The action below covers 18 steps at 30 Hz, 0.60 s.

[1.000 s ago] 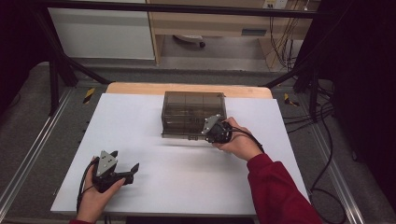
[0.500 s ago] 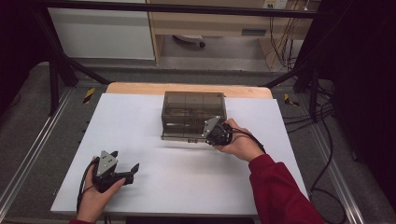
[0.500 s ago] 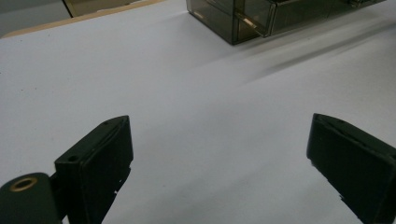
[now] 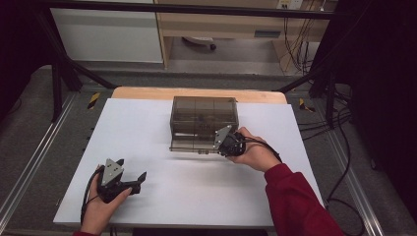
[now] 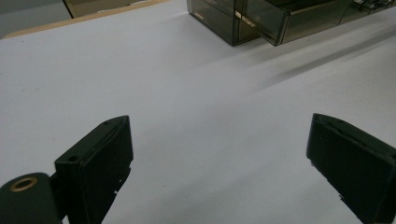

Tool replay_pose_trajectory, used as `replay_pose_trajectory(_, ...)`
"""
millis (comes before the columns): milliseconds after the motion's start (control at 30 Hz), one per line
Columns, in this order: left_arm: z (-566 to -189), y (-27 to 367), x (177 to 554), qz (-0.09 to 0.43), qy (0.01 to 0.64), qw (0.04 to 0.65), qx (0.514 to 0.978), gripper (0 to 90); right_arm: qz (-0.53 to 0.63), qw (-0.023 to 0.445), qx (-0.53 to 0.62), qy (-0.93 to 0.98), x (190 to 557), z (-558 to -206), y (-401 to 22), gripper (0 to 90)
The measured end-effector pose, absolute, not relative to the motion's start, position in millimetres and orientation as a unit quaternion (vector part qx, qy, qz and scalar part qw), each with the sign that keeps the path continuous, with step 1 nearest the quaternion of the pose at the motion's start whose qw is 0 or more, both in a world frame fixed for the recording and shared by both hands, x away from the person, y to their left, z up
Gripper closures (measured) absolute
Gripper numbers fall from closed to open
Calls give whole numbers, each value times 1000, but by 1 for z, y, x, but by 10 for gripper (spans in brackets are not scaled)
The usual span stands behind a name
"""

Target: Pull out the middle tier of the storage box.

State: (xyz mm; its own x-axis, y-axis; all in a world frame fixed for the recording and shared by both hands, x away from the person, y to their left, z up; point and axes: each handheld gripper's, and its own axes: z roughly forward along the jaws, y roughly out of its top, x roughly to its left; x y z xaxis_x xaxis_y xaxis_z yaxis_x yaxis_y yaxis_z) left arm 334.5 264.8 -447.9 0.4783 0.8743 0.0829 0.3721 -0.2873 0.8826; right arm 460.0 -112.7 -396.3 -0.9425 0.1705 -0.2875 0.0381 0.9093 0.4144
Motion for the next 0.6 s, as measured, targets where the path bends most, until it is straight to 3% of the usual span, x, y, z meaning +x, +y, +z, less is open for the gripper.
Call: replay_pose_trajectory(600, -447, 266, 334, 296, 418, 427, 745, 75, 195, 161, 36, 967, 452, -397, -111, 832)
